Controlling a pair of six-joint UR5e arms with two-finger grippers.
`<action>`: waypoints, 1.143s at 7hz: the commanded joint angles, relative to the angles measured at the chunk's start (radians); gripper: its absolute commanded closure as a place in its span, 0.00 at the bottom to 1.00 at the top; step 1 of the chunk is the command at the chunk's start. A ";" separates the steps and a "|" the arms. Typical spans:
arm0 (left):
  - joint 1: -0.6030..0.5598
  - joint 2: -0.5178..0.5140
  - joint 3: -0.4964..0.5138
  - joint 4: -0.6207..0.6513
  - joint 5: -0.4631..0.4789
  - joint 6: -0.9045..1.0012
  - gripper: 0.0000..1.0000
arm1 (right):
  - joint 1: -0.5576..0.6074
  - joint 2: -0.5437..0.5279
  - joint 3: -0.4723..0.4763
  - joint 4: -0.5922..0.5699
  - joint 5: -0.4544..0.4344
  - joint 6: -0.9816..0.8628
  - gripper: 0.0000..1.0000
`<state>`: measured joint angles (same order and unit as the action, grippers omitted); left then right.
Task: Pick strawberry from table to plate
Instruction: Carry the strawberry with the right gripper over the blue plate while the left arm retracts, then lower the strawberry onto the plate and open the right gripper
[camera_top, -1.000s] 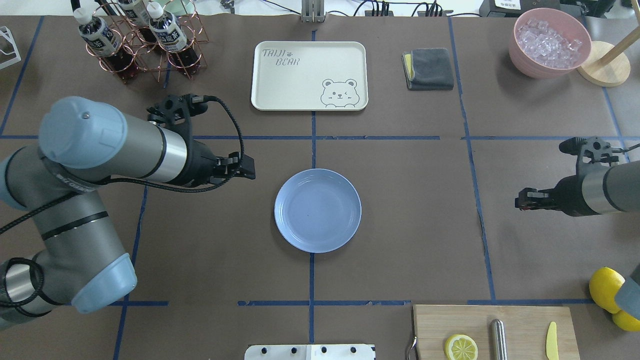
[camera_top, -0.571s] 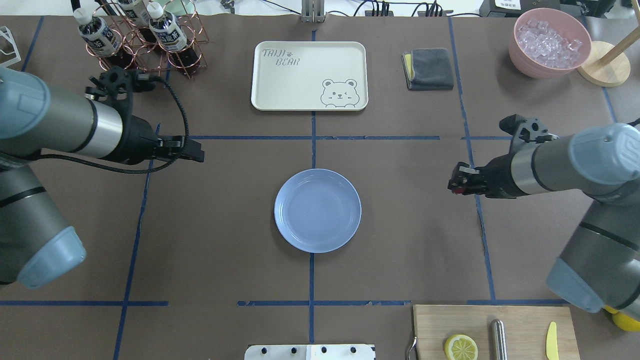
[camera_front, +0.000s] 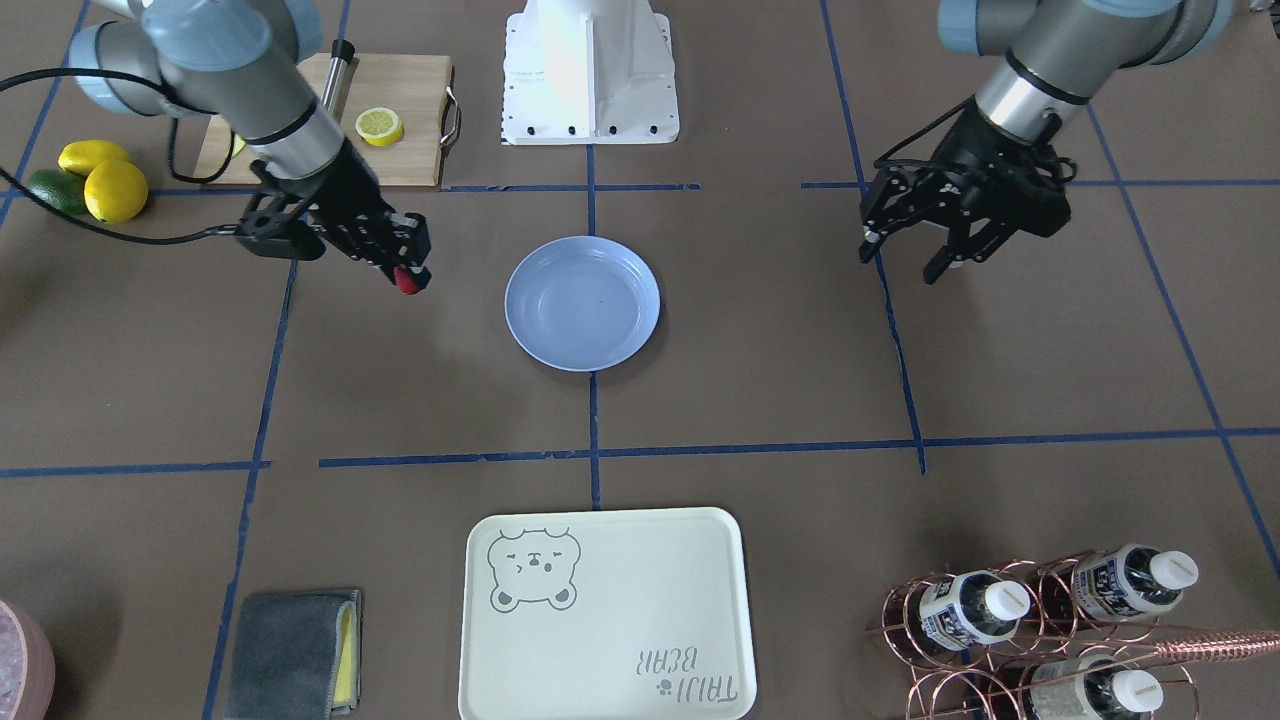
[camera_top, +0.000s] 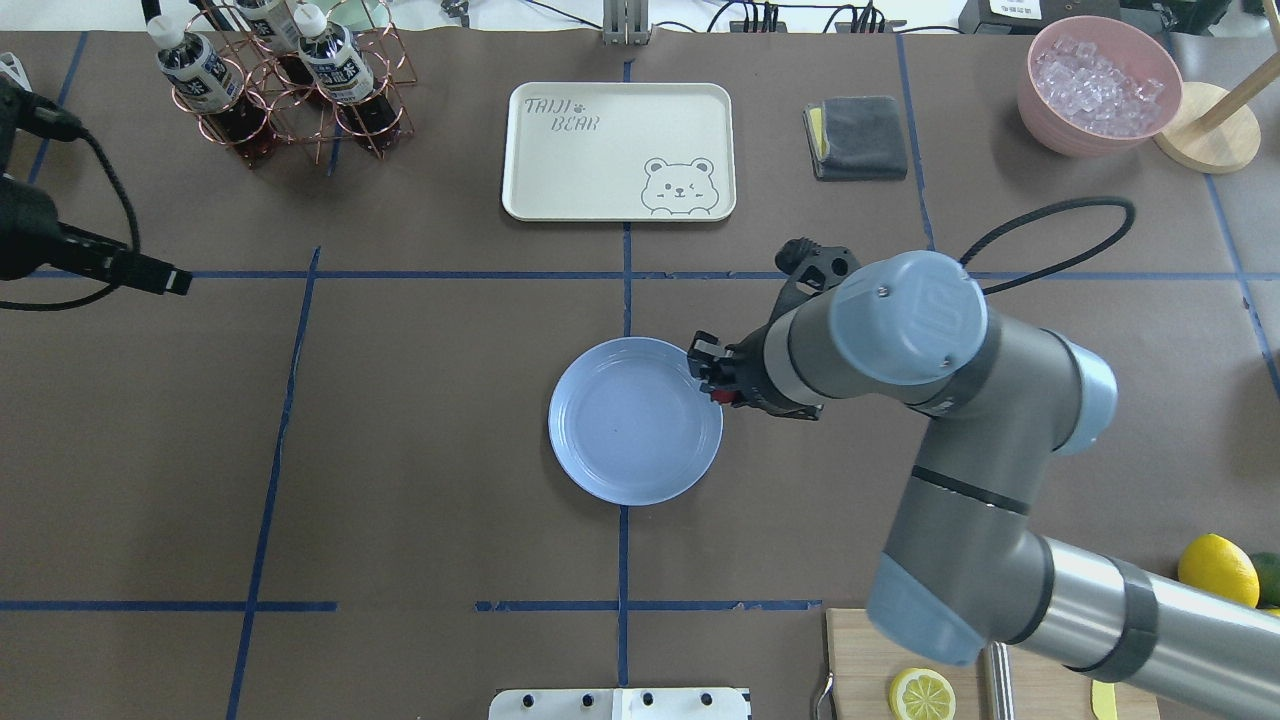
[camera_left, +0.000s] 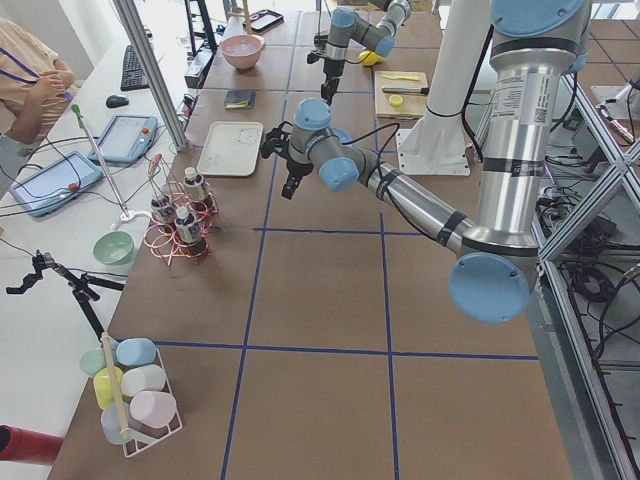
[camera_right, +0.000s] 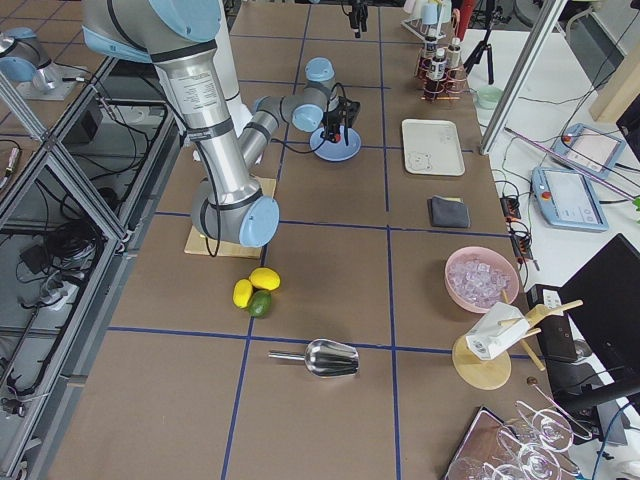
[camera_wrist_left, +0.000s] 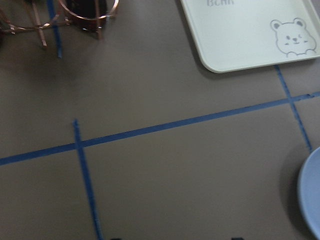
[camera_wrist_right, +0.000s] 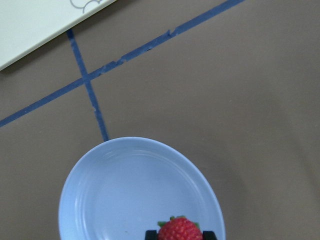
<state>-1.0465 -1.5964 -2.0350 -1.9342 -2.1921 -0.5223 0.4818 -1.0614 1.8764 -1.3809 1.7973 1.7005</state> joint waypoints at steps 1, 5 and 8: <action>-0.107 0.050 0.038 0.000 -0.052 0.207 0.16 | -0.049 0.162 -0.165 -0.020 -0.077 0.059 1.00; -0.109 0.049 0.039 0.000 -0.052 0.212 0.10 | -0.081 0.224 -0.315 -0.018 -0.143 0.059 1.00; -0.109 0.049 0.039 0.000 -0.052 0.212 0.09 | -0.089 0.225 -0.339 -0.018 -0.145 0.057 1.00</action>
<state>-1.1550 -1.5478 -1.9957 -1.9344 -2.2442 -0.3099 0.3976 -0.8366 1.5517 -1.3997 1.6543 1.7591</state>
